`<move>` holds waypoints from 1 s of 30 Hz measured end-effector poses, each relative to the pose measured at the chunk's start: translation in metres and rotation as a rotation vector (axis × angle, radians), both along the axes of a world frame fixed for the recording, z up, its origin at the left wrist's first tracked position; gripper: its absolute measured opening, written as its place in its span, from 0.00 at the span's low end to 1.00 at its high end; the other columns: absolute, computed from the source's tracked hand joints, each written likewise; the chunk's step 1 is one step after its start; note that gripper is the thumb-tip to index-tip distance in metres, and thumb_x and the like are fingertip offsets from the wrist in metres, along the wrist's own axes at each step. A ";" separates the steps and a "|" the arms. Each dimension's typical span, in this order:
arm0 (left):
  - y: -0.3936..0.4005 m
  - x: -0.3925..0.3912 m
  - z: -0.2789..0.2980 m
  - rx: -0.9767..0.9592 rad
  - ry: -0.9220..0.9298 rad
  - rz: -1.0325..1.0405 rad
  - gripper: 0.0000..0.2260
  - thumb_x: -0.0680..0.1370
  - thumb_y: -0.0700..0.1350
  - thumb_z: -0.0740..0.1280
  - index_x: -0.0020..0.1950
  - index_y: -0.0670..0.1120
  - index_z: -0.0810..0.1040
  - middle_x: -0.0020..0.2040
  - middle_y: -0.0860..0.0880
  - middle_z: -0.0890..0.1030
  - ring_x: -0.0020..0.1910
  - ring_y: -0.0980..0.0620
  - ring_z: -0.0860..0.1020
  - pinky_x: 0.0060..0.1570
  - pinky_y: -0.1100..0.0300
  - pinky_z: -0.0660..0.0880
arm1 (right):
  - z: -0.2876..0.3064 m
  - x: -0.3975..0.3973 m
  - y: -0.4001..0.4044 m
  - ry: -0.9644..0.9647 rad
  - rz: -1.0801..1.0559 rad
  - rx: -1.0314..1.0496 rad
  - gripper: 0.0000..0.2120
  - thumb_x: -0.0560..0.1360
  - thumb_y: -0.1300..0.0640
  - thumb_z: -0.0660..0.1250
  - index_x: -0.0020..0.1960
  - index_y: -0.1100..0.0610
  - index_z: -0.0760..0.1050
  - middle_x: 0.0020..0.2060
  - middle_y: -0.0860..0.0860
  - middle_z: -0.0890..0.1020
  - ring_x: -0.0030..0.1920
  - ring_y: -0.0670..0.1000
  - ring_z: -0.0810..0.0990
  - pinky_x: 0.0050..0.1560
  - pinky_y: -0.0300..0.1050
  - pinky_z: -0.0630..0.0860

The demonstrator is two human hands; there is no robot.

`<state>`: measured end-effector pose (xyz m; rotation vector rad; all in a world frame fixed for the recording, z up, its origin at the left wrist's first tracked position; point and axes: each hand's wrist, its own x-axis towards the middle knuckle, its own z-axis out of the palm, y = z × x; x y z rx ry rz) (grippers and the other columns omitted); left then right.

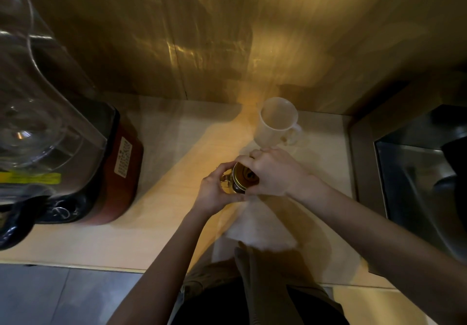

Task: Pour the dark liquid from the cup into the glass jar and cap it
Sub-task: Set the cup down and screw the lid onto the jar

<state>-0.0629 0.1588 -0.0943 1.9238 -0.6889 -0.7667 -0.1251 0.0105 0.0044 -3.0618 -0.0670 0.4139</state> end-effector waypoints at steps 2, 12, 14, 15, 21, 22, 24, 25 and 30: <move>-0.001 0.000 -0.001 0.000 -0.002 0.005 0.36 0.58 0.50 0.79 0.64 0.51 0.70 0.54 0.59 0.74 0.53 0.59 0.72 0.45 0.82 0.63 | 0.002 0.001 0.004 -0.022 -0.029 -0.017 0.32 0.67 0.41 0.71 0.64 0.56 0.68 0.52 0.58 0.79 0.51 0.58 0.77 0.50 0.49 0.74; -0.001 0.000 0.001 0.000 -0.006 -0.002 0.36 0.58 0.52 0.79 0.64 0.53 0.70 0.56 0.57 0.76 0.53 0.59 0.74 0.46 0.81 0.64 | -0.007 0.003 0.020 -0.121 -0.344 0.024 0.30 0.67 0.34 0.67 0.51 0.61 0.72 0.42 0.56 0.83 0.43 0.56 0.82 0.36 0.45 0.71; -0.001 0.001 0.001 0.004 0.000 0.001 0.36 0.58 0.52 0.79 0.64 0.53 0.70 0.57 0.56 0.76 0.54 0.59 0.74 0.46 0.81 0.65 | -0.007 0.005 0.024 -0.124 -0.386 -0.009 0.31 0.68 0.33 0.66 0.49 0.62 0.73 0.40 0.55 0.83 0.42 0.56 0.82 0.33 0.44 0.67; -0.001 0.001 0.001 0.005 -0.001 0.003 0.36 0.58 0.52 0.79 0.64 0.52 0.70 0.57 0.56 0.76 0.54 0.59 0.74 0.46 0.81 0.65 | -0.007 0.006 0.026 -0.130 -0.397 -0.040 0.31 0.69 0.32 0.64 0.47 0.62 0.74 0.39 0.55 0.83 0.41 0.55 0.82 0.32 0.43 0.67; 0.000 0.001 0.001 -0.005 -0.017 -0.010 0.37 0.59 0.50 0.79 0.65 0.50 0.69 0.58 0.56 0.75 0.57 0.59 0.72 0.48 0.82 0.64 | 0.007 0.002 0.009 -0.081 -0.410 -0.111 0.27 0.78 0.39 0.52 0.39 0.59 0.78 0.36 0.56 0.82 0.39 0.56 0.80 0.32 0.43 0.65; 0.000 0.001 0.001 -0.010 -0.023 -0.016 0.37 0.59 0.50 0.79 0.65 0.49 0.70 0.59 0.55 0.75 0.57 0.59 0.72 0.48 0.82 0.64 | 0.011 0.001 0.003 -0.030 -0.413 -0.086 0.26 0.78 0.39 0.53 0.39 0.58 0.77 0.36 0.56 0.80 0.41 0.56 0.80 0.33 0.44 0.65; -0.001 0.001 0.001 -0.015 -0.034 -0.020 0.37 0.59 0.50 0.79 0.65 0.49 0.70 0.60 0.53 0.76 0.57 0.58 0.73 0.49 0.81 0.65 | 0.013 -0.001 -0.008 0.052 -0.327 0.038 0.21 0.74 0.38 0.62 0.46 0.56 0.75 0.41 0.54 0.79 0.49 0.57 0.79 0.40 0.47 0.70; -0.001 0.001 0.001 -0.013 -0.038 -0.017 0.37 0.58 0.50 0.79 0.64 0.49 0.70 0.59 0.53 0.77 0.56 0.58 0.73 0.48 0.80 0.65 | 0.015 -0.001 -0.011 0.117 -0.246 0.083 0.23 0.70 0.40 0.67 0.57 0.55 0.72 0.49 0.54 0.79 0.54 0.58 0.77 0.47 0.49 0.72; -0.001 0.000 -0.001 0.006 -0.054 -0.004 0.36 0.58 0.51 0.79 0.63 0.48 0.71 0.55 0.56 0.76 0.53 0.57 0.74 0.45 0.82 0.64 | 0.006 0.000 -0.002 0.153 -0.009 -0.021 0.38 0.67 0.46 0.73 0.71 0.50 0.59 0.60 0.56 0.73 0.59 0.58 0.73 0.57 0.53 0.71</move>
